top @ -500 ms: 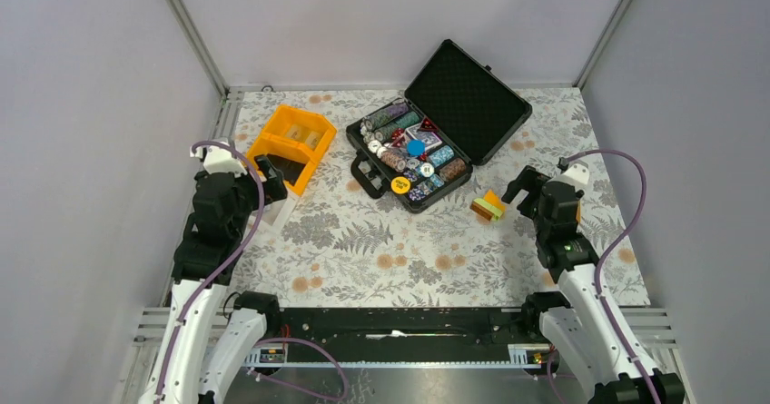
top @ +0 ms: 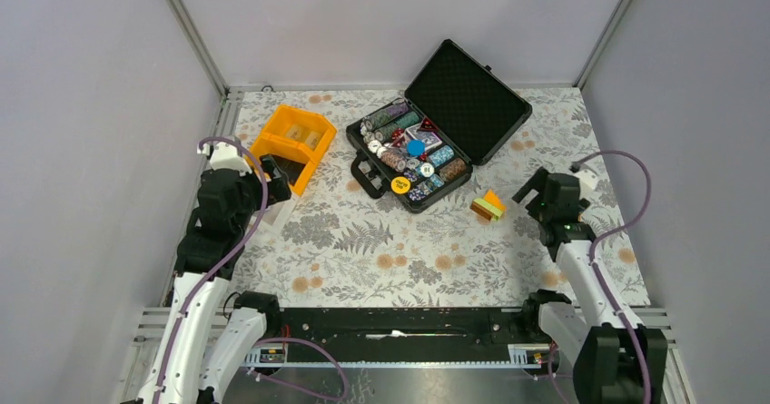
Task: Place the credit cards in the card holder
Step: Open the card holder at the center of the board.
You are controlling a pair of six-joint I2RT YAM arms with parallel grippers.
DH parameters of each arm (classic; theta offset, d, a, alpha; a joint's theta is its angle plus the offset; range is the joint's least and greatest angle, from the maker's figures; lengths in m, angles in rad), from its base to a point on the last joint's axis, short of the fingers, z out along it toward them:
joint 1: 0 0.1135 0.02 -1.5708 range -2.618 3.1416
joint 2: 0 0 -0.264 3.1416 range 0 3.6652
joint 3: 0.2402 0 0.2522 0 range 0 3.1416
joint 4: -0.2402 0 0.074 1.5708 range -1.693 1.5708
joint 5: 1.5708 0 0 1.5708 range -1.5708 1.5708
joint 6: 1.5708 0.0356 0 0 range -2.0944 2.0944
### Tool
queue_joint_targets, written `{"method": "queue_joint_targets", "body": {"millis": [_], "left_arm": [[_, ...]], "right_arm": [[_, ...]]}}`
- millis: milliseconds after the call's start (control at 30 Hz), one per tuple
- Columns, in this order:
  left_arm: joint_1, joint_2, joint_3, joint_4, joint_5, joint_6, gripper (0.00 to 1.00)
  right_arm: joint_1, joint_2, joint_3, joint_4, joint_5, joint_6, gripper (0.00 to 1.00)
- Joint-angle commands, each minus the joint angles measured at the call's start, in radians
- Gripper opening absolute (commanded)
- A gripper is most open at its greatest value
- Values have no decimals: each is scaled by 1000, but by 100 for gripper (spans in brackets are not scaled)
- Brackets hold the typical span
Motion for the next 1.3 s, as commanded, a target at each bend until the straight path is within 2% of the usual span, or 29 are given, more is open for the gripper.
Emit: {"method": "queue_joint_targets", "body": {"millis": [0,200,367,467,800,1033,1267], "left_arm": [[4,6,-3,22,48,-6,99],[-14,-7,-8,23,37,10,99],[-28,-17,-11,23,38,11,99],[-32,-21,-14,23,43,10,99],[-34,-46,-16,23,47,12,99],[-53,-47,-16,22,33,15,99],[-66,-44,-17,23,35,16,99]], "right_arm": [[-201,20,-6,70,-119,67,99],[-448,109,-10,96,-185,82,99],[-570,283,29,115,-339,111,99],[-573,351,35,143,-366,170,95],[-573,404,-26,263,-323,407,85],[-573,403,-66,328,-264,413,70],[-573,461,-53,360,-264,363,46]]}}
